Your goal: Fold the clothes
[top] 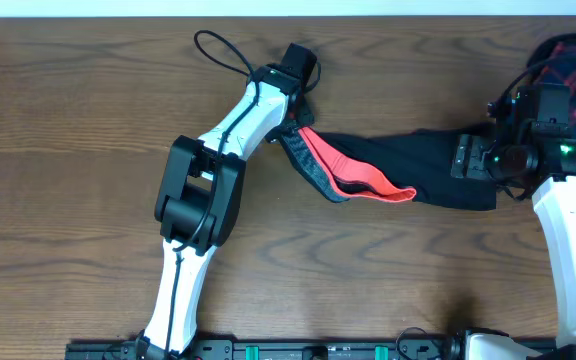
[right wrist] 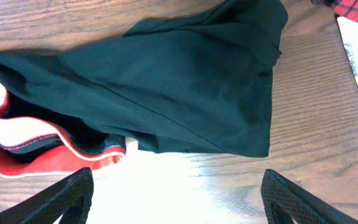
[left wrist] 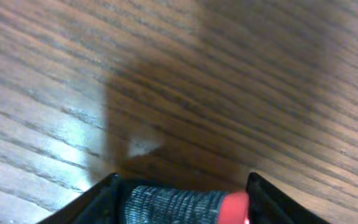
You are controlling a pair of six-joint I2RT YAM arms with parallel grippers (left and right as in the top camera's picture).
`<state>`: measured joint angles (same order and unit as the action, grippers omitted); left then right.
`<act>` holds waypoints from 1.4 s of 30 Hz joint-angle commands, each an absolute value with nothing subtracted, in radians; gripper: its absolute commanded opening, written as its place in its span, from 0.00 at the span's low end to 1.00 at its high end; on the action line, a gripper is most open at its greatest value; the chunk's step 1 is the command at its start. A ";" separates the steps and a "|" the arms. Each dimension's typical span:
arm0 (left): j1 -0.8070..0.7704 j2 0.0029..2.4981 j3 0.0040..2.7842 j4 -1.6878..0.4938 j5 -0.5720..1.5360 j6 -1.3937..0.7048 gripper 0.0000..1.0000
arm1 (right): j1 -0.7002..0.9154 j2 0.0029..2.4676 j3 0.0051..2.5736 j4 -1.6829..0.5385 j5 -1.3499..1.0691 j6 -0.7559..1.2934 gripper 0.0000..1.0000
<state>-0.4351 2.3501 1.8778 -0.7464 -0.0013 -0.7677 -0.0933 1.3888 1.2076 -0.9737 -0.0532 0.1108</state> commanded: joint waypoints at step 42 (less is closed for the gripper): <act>-0.176 2.157 1.898 -1.016 -0.156 -0.437 0.06 | -0.078 1.388 1.194 -0.984 -0.154 0.050 0.81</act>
<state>-0.1848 2.1769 1.8782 -1.0111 -0.1146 -0.4877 -0.0910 1.3888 1.2072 -0.9802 -0.1162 0.0792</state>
